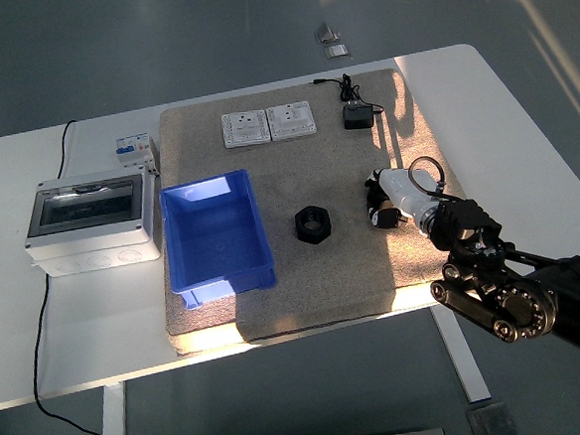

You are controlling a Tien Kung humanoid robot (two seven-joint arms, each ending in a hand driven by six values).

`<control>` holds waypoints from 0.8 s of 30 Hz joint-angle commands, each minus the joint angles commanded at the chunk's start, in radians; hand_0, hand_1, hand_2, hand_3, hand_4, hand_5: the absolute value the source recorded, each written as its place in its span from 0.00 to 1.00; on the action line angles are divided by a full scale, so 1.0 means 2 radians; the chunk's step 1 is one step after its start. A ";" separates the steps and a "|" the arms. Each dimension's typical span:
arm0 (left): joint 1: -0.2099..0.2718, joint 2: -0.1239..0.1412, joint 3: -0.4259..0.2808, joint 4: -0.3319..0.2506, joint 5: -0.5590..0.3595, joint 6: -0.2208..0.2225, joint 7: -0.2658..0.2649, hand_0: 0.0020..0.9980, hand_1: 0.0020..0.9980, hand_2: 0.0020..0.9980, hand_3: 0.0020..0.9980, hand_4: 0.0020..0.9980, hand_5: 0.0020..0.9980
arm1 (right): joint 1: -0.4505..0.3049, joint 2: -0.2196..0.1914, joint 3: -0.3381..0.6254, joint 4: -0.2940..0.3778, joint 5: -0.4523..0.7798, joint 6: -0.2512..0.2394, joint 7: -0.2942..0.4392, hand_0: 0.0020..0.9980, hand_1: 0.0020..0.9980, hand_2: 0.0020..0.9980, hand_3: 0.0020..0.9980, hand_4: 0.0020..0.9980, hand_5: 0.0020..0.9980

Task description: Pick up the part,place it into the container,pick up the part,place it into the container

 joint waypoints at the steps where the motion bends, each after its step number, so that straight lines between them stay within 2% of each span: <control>1: 0.000 0.000 0.000 0.000 0.000 0.000 0.000 0.67 0.66 0.69 0.61 0.68 0.58 | 0.000 0.000 0.000 0.000 0.000 -0.001 0.001 0.39 0.23 0.50 0.61 0.33 0.18; 16: 0.000 0.001 0.000 0.000 -0.002 -0.002 0.000 0.67 0.66 0.69 0.61 0.67 0.58 | 0.001 -0.008 0.007 0.019 0.013 -0.058 0.035 0.34 0.21 0.48 0.61 0.30 0.16; 19: 0.000 0.001 0.000 0.000 -0.002 -0.002 0.000 0.67 0.66 0.69 0.62 0.68 0.59 | -0.002 -0.013 0.015 0.034 0.013 -0.071 0.038 0.34 0.20 0.48 0.61 0.29 0.16; 21: 0.000 0.001 0.000 0.000 -0.001 -0.002 -0.001 0.67 0.66 0.69 0.62 0.68 0.59 | -0.004 -0.019 0.021 0.049 0.008 -0.066 0.028 0.34 0.20 0.48 0.61 0.29 0.16; 23: 0.000 0.001 0.000 0.000 -0.002 -0.002 -0.001 0.67 0.66 0.69 0.62 0.68 0.59 | -0.006 -0.027 0.028 0.071 -0.002 -0.047 0.007 0.34 0.20 0.48 0.61 0.29 0.16; 24: 0.000 0.001 0.000 0.000 -0.001 -0.002 -0.001 0.67 0.66 0.69 0.62 0.68 0.59 | -0.007 -0.032 0.031 0.083 -0.007 -0.035 -0.005 0.44 0.43 0.66 0.68 0.60 0.22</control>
